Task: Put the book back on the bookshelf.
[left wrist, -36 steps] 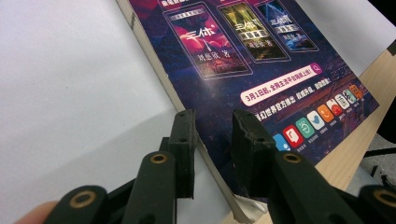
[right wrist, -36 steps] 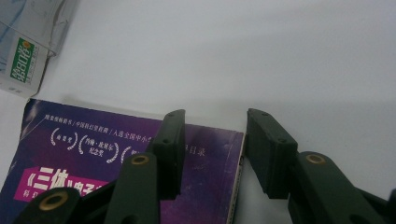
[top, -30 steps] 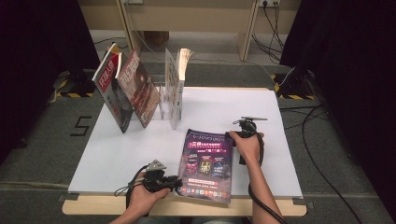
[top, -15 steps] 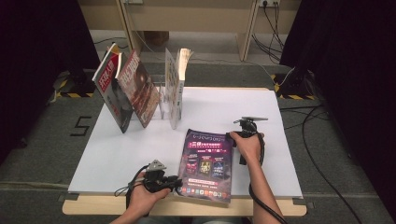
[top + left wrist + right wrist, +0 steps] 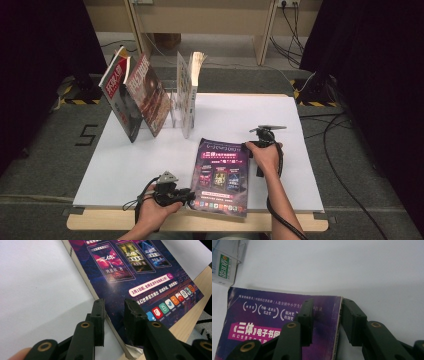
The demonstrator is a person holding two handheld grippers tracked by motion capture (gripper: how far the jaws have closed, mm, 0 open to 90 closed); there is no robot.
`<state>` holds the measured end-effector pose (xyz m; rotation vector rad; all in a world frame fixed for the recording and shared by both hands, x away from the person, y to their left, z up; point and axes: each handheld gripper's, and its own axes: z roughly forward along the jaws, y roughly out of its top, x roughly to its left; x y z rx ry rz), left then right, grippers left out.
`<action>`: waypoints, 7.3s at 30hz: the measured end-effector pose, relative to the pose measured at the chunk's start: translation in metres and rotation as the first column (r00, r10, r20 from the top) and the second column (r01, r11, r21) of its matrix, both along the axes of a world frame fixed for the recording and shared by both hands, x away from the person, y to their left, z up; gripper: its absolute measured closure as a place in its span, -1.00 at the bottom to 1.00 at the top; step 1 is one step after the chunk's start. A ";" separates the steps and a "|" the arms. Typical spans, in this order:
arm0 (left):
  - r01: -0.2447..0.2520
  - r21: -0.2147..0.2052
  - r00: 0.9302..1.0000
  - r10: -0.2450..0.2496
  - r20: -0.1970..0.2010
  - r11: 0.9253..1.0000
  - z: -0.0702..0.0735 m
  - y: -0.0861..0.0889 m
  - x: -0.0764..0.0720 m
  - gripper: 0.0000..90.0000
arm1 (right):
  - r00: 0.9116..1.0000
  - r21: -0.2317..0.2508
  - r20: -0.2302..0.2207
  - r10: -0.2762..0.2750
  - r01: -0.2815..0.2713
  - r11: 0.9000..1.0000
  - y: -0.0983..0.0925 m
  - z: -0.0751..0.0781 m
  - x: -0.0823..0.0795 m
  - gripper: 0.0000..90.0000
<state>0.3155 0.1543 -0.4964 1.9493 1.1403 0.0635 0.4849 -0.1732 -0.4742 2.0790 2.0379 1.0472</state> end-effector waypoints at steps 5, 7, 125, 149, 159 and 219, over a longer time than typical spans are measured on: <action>0.001 0.001 1.000 -0.001 0.000 1.000 0.000 0.000 0.000 0.56 | 1.000 0.006 -0.013 0.002 -0.002 1.000 -0.001 0.000 -0.001 0.43; 0.001 0.002 1.000 -0.001 0.000 1.000 0.000 0.000 0.000 0.56 | 1.000 0.016 -0.025 -0.010 0.010 1.000 0.001 0.001 -0.002 0.44; -0.104 -0.162 0.935 0.152 0.322 0.981 0.064 0.022 -0.012 0.20 | 0.646 0.067 0.756 -0.110 0.092 0.994 0.100 0.162 -0.093 0.86; -0.069 -0.163 0.900 0.132 0.416 0.984 0.092 -0.007 -0.004 0.11 | 0.558 0.077 0.820 -0.131 0.119 0.990 0.121 0.174 -0.092 0.86; -0.061 -0.162 0.884 0.129 0.450 0.985 0.099 -0.020 0.002 0.08 | 0.557 0.077 0.820 -0.128 0.115 0.990 0.130 0.172 -0.091 0.86; -0.128 -0.067 0.854 0.144 0.501 0.990 0.108 -0.051 0.037 0.21 | 0.591 0.064 0.802 -0.085 0.057 0.996 0.151 0.172 -0.097 0.86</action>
